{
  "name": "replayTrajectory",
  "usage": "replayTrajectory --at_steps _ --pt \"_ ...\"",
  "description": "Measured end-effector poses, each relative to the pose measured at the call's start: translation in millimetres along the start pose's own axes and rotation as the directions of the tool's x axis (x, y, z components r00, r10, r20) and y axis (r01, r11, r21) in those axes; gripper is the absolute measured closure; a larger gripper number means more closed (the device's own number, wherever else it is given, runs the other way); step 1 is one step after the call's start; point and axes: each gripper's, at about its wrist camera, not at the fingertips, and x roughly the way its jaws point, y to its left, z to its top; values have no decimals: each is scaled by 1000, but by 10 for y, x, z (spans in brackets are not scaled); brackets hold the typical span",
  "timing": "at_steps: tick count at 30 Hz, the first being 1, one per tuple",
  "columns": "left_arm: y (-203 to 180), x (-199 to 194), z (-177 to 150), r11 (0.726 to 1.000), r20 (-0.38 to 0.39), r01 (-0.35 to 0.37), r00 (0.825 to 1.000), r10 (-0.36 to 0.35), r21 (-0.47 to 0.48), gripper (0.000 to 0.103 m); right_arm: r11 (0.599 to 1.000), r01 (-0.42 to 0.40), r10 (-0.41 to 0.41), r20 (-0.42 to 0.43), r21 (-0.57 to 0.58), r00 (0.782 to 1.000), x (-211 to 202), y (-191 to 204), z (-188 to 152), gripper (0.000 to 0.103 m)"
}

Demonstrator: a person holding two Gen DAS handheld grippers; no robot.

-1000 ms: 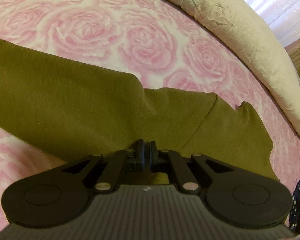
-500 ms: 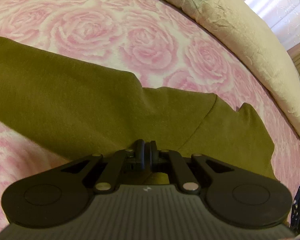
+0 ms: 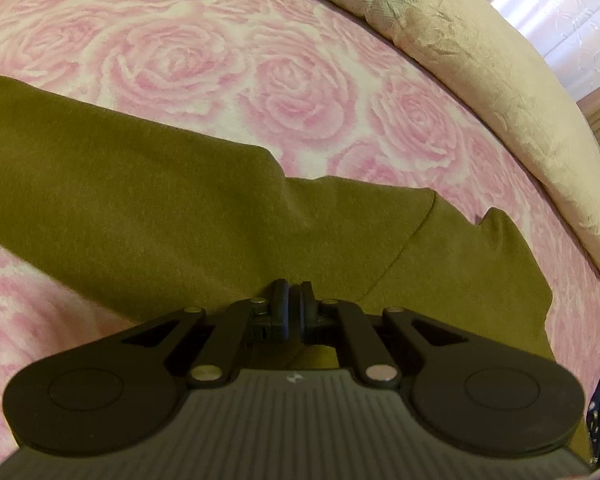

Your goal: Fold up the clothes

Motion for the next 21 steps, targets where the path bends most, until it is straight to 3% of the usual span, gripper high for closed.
replayTrajectory --at_steps 2,4,5,6,7,8,10,13,15,17,19,21 --pt "7 1 -2 1000 2 2 1000 -2 -2 99 952 223 -214 63 -211 975 -118 -158 -23 95" --pt "10 0 -10 1000 6 3 1000 -3 -5 99 856 386 -370 114 -344 922 -137 -290 -116 91" --pt "12 -6 -12 1000 5 3 1000 -3 -5 99 827 397 -391 99 -398 915 -108 -321 -189 74" --pt "14 -13 -13 1000 4 4 1000 -4 -4 99 814 367 -394 36 -450 918 -44 -343 -291 38" --pt "15 -20 -13 1000 3 5 1000 -5 -4 99 827 304 -368 -48 -474 928 16 -363 -402 18" --pt "17 -27 -14 1000 2 5 1000 -5 -4 99 857 226 -317 -129 -463 940 55 -377 -505 18" --pt "22 -56 -5 1000 -7 3 1000 -3 7 99 925 92 -204 -277 -367 939 106 -383 -702 18" --pt "25 -129 8 999 -16 -17 1000 18 46 99 997 -18 -12 -384 -74 923 101 -517 -795 18" --pt "-13 -197 30 996 -10 -24 1000 24 81 98 991 -29 71 -324 134 943 45 -690 -695 18" --pt "-79 -273 58 992 -5 -16 1000 17 124 94 950 -53 129 -231 308 964 37 -911 -521 18" --pt "-200 -335 112 981 -6 18 1000 -17 191 91 902 -90 164 -143 422 976 94 -1093 -275 18" --pt "-357 -342 179 962 -15 54 999 -52 268 84 870 -153 214 -79 469 974 229 -1168 -8 18"
